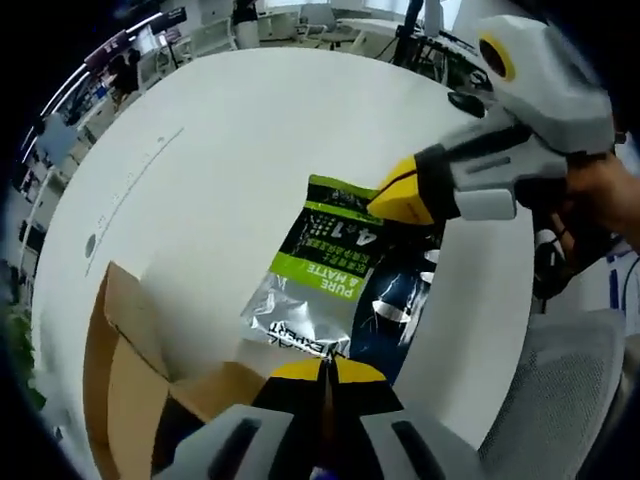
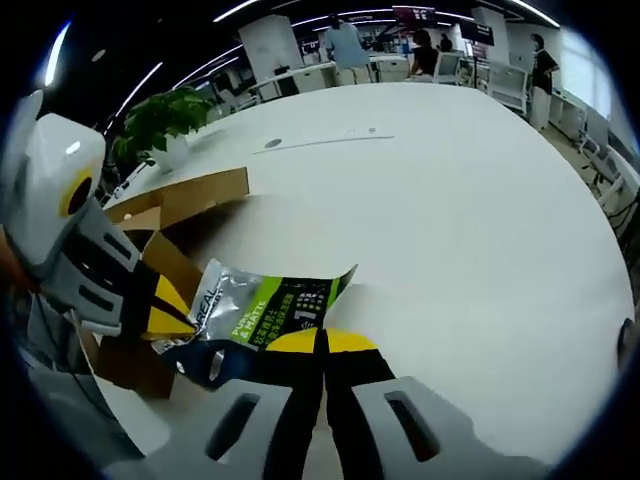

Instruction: Operate the shoe box by opening the lid, removing the specified soft item, and placing it in the target area until the item is outside and the box remains undamaged.

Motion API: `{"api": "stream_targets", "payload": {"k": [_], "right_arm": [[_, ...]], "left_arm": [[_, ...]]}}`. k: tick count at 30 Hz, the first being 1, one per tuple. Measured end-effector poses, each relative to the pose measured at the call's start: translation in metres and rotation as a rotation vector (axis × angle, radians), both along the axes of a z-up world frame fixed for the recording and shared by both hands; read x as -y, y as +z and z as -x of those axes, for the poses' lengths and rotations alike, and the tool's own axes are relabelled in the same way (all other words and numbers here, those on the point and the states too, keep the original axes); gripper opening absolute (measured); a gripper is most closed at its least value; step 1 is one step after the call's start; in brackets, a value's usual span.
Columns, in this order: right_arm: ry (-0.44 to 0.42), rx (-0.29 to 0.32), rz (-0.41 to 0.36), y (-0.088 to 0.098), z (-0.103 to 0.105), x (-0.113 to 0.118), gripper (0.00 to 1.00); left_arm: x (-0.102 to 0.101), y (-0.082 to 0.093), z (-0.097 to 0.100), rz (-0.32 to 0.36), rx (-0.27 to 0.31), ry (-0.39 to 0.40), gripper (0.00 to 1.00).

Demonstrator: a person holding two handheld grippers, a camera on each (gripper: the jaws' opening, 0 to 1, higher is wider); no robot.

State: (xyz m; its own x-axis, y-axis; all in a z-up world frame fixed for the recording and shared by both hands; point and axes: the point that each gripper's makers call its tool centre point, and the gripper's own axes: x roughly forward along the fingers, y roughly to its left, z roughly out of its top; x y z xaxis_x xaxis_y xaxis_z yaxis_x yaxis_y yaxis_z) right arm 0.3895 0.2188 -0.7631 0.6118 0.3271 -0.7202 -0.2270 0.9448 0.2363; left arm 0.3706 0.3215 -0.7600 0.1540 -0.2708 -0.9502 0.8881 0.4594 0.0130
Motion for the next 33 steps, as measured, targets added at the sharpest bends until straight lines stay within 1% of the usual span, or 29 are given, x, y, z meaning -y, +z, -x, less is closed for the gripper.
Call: {"api": "stream_targets", "payload": {"k": [1, 2, 3, 4, 5, 8, 10, 11, 12, 13, 15, 17, 19, 20, 21, 22, 24, 28, 29, 30, 31, 33], "right_arm": [[-0.005, 0.000, -0.002, 0.000, 0.000, 0.000, 0.00], [-0.012, 0.001, -0.006, 0.000, -0.002, 0.001, 0.00], [-0.018, -0.002, -0.007, -0.001, -0.003, 0.002, 0.00], [-0.022, -0.001, -0.004, -0.001, -0.005, 0.003, 0.00], [-0.027, 0.002, -0.003, -0.001, -0.006, 0.004, 0.00], [-0.042, 0.004, -0.007, -0.002, -0.011, 0.007, 0.00], [-0.048, -0.001, -0.009, -0.004, -0.011, 0.009, 0.00], [-0.048, -0.002, -0.008, -0.006, -0.012, 0.010, 0.00], [-0.047, 0.000, -0.010, -0.007, -0.013, 0.010, 0.00], [-0.046, 0.001, -0.012, -0.007, -0.013, 0.010, 0.00], [-0.038, 0.005, -0.012, -0.007, -0.014, 0.010, 0.00], [-0.023, 0.018, -0.003, -0.008, -0.016, 0.011, 0.00], [-0.019, 0.013, 0.002, -0.011, -0.018, 0.012, 0.00], [-0.015, 0.006, 0.004, -0.014, -0.018, 0.012, 0.00], [-0.014, -0.001, 0.004, -0.016, -0.018, 0.012, 0.00], [-0.009, -0.005, 0.005, -0.019, -0.017, 0.012, 0.00], [-0.007, -0.012, 0.005, -0.022, -0.016, 0.011, 0.00], [-0.009, -0.003, 0.018, -0.021, -0.018, 0.011, 0.00], [-0.013, -0.002, 0.019, -0.022, -0.019, 0.012, 0.00], [-0.015, -0.002, 0.019, -0.022, -0.020, 0.012, 0.00], [-0.017, -0.004, 0.017, -0.022, -0.021, 0.012, 0.00], [-0.015, -0.001, 0.028, -0.022, -0.021, 0.012, 0.00]], "left_arm": [[0.001, 0.000, -0.003, -0.009, 0.018, -0.019, 0.01], [0.002, -0.001, -0.001, -0.017, 0.004, -0.016, 0.01], [0.003, -0.002, -0.002, -0.023, 0.002, -0.022, 0.01], [0.004, -0.002, -0.004, -0.029, 0.010, -0.028, 0.01], [0.005, -0.002, -0.008, -0.045, 0.029, -0.052, 0.01], [0.008, -0.002, -0.011, -0.074, 0.058, -0.094, 0.01], [0.010, -0.005, -0.013, -0.101, 0.082, -0.147, 0.01], [0.011, -0.008, -0.014, -0.121, 0.105, -0.196, 0.01], [0.011, -0.009, -0.015, -0.130, 0.115, -0.213, 0.02], [0.012, -0.011, -0.016, -0.152, 0.135, -0.259, 0.02], [0.012, -0.016, -0.014, -0.178, 0.134, -0.303, 0.02], [0.012, -0.021, -0.013, -0.186, 0.131, -0.296, 0.02], [0.012, -0.024, -0.011, -0.190, 0.130, -0.312, 0.03], [0.011, -0.025, -0.011, -0.202, 0.148, -0.337, 0.03], [0.011, -0.024, -0.013, -0.207, 0.166, -0.347, 0.03], [0.010, -0.023, -0.013, -0.213, 0.174, -0.362, 0.03], [0.008, -0.022, -0.015, -0.222, 0.181, -0.363, 0.04], [0.003, -0.016, -0.012, -0.234, 0.191, -0.370, 0.07], [0.001, -0.012, -0.011, -0.238, 0.202, -0.394, 0.07], [0.001, -0.009, -0.010, -0.234, 0.215, -0.399, 0.07], [0.003, -0.005, -0.010, -0.217, 0.234, -0.415, 0.07], [0.003, 0.006, -0.009, -0.197, 0.263, -0.408, 0.07]]}}
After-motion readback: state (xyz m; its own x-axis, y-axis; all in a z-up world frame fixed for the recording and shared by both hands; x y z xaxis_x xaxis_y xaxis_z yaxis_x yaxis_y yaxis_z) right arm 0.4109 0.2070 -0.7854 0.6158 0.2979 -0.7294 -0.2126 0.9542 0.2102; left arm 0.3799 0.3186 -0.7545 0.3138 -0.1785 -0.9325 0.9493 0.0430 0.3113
